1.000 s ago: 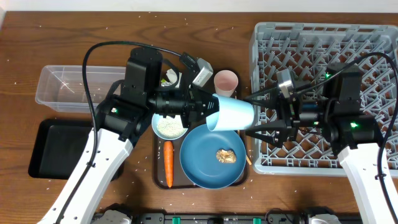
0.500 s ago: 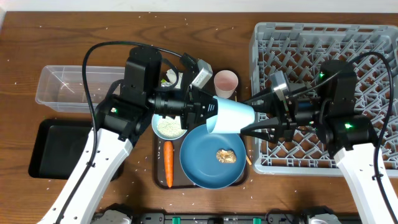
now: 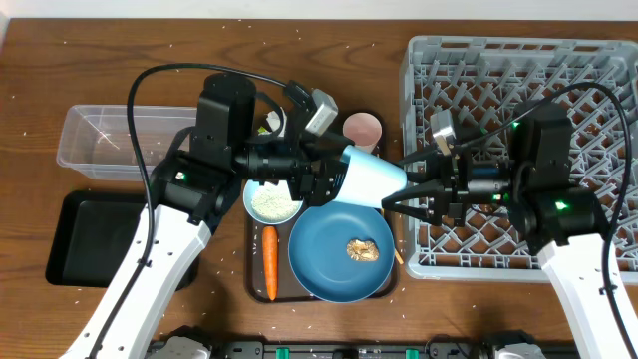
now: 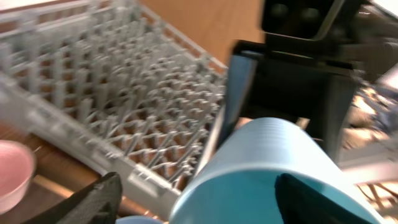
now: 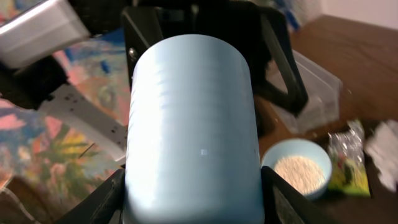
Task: Sort waste into correct bins and load items into the dishwasher rack
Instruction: 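Carry the blue cup with the right gripper into the dish rack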
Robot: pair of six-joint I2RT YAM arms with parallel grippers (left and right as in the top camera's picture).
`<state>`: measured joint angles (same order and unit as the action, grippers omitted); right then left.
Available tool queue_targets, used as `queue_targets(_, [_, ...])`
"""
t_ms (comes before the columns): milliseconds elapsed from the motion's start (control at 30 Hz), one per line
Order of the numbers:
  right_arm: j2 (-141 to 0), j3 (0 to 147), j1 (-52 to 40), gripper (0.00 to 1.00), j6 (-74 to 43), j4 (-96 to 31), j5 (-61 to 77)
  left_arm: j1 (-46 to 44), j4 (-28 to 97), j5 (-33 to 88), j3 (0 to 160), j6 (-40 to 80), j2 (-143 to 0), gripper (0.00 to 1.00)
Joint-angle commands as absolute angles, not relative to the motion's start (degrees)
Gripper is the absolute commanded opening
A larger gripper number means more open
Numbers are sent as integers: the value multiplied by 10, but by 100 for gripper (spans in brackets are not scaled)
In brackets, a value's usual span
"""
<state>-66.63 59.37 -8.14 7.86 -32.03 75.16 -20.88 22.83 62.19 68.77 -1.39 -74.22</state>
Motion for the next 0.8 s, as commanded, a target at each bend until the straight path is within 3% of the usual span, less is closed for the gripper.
queue_targets(0, [-654, 600, -59, 43, 50, -343, 601, -216, 242, 577, 693, -14, -734, 83])
queue_targets(433, [-594, 600, 155, 41, -137, -478, 319, -216, 272, 543, 692, -15, -734, 85])
queue_targets(767, [-616, 600, 371, 42, -164, -500, 217, -216, 278, 543, 692, -15, -734, 85])
